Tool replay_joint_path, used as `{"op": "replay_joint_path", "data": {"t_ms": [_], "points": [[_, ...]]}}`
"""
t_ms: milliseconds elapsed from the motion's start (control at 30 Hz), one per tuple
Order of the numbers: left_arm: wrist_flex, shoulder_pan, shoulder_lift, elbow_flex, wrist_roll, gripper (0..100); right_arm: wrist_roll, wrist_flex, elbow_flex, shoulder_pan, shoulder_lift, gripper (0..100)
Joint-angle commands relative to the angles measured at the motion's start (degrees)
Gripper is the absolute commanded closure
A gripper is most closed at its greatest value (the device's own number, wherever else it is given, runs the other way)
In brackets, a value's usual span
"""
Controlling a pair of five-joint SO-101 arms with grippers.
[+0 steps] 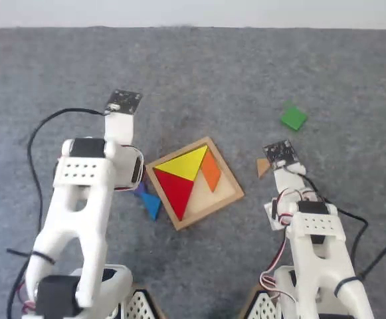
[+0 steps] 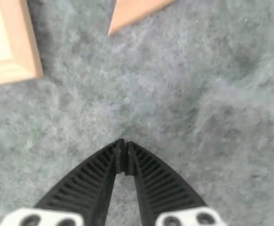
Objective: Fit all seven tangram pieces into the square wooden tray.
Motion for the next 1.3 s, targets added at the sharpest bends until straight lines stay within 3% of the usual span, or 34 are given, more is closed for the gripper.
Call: {"op": "replay_joint_path", "data": {"t_ms": [0,233,400,633,800,1000,1267], "points": [[-8.09,-0.09,-2.37,1.27,5.27,88,-2.81,6.99,-14.51,1.1,1.01,99.2],[-16.62,-0.62,2.64,5.32,8.97,88,-9.41,21.67,-49.58,1.1,20.97,97.4],[-20.57,-5.36,5.8,5.32,8.97,88,-6.15,22.99,-66.46,1.01,40.48,86.1],[-22.42,-12.57,8.09,4.97,8.53,88,-3.16,23.87,-82.37,-0.92,55.96,84.4],[-25.05,-14.95,8.09,5.41,8.53,88,-1.14,33.19,-83.78,-2.51,60.97,84.4],[-25.49,-14.95,8.18,5.41,8.53,88,-18.64,40.4,-83.16,-5.41,59.47,84.6],[-25.49,-14.86,8.18,6.2,8.7,88,-22.86,31.96,-66.2,-4.97,46.81,84.6]]}}
